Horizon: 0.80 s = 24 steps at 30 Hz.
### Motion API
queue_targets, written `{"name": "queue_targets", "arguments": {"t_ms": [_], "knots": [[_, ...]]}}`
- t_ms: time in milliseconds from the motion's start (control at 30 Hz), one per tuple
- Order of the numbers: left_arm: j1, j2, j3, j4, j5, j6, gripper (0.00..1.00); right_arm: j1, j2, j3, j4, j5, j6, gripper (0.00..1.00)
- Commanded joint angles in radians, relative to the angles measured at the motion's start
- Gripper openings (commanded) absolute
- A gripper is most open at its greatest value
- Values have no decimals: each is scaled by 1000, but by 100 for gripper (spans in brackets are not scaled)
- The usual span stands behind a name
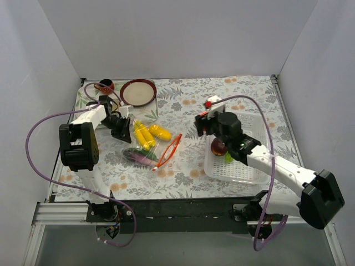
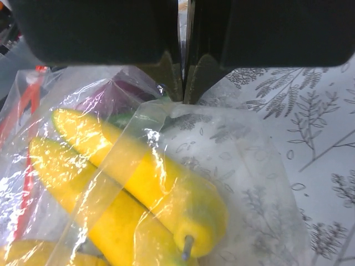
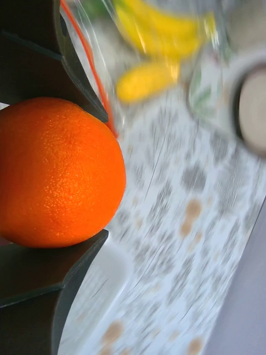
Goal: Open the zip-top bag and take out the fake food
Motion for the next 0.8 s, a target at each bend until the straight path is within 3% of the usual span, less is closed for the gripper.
{"name": "queue_targets", "arguments": {"t_ms": [0,167,200,267,300,500,633,667,700,767], "knots": [[1,-16,-52,-1,38,7,0,-150,-100,-132,-118,364,219,1],[1,7,-150,68,-58,19,0,-194,-148,-175,-199,436,268,1],[3,12,-158,85,-71,24,0,-196,-136,-159,-237,419,261,34],[1,17,-178,99,-86,25,0,-199,-76,-117,-273,360,228,82],[3,20,-182,112,-101,25,0,-196,-54,-90,-332,356,221,99],[1,26,-214,160,-158,29,0,-81,-2,81,-315,392,51,99],[1,33,-222,178,-169,27,0,52,55,150,-276,300,-22,96],[1,40,-221,180,-169,24,0,69,96,165,-273,292,-26,91],[1,43,-218,186,-169,21,0,83,119,173,-270,278,-31,77],[1,52,-211,188,-175,21,0,122,182,179,-259,237,-33,65]]}}
